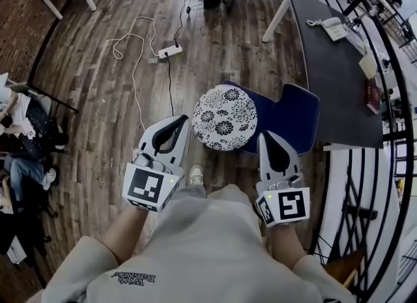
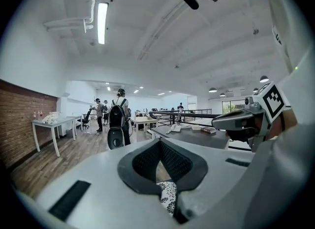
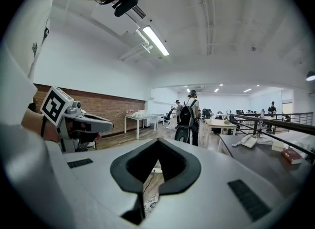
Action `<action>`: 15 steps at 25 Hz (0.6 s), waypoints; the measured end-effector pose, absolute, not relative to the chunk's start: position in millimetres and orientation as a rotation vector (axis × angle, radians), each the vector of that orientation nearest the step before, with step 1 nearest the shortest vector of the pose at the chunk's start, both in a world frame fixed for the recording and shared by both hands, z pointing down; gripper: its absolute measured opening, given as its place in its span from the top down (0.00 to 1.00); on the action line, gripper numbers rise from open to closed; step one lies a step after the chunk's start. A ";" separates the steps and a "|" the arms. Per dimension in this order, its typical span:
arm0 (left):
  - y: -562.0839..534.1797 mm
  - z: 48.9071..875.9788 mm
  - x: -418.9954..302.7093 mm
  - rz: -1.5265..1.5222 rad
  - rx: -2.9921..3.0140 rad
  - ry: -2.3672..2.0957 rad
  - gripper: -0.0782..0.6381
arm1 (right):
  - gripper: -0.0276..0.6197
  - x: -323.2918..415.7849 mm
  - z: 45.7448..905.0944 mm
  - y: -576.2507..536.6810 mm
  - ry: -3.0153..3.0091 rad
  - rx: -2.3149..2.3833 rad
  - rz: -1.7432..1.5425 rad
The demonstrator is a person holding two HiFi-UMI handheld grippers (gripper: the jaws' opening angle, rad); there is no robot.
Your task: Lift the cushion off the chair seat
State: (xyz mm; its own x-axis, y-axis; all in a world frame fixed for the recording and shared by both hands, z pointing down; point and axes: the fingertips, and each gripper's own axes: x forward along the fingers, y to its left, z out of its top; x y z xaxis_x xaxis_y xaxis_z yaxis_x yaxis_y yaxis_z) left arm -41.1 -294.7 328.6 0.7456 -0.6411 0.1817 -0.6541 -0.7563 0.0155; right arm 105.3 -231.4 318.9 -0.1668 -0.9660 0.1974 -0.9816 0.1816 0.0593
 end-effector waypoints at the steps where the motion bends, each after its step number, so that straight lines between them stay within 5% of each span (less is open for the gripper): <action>1: -295.3 326.5 -39.7 0.250 2.865 -1.065 0.88 | 0.95 105.6 317.7 -233.6 -2.263 1.887 0.112; 15: -297.9 325.0 -1.7 0.272 2.852 -1.099 0.88 | 0.95 144.7 324.2 -250.4 -2.321 1.823 0.150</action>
State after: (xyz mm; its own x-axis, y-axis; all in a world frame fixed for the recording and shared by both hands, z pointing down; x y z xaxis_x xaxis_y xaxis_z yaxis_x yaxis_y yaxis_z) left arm -1.7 -297.9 325.0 0.7281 -0.6584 0.1909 -0.6714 -0.7411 0.0046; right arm 144.7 -250.4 324.2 -0.2282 -0.9512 0.2078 -0.9700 0.2405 0.0355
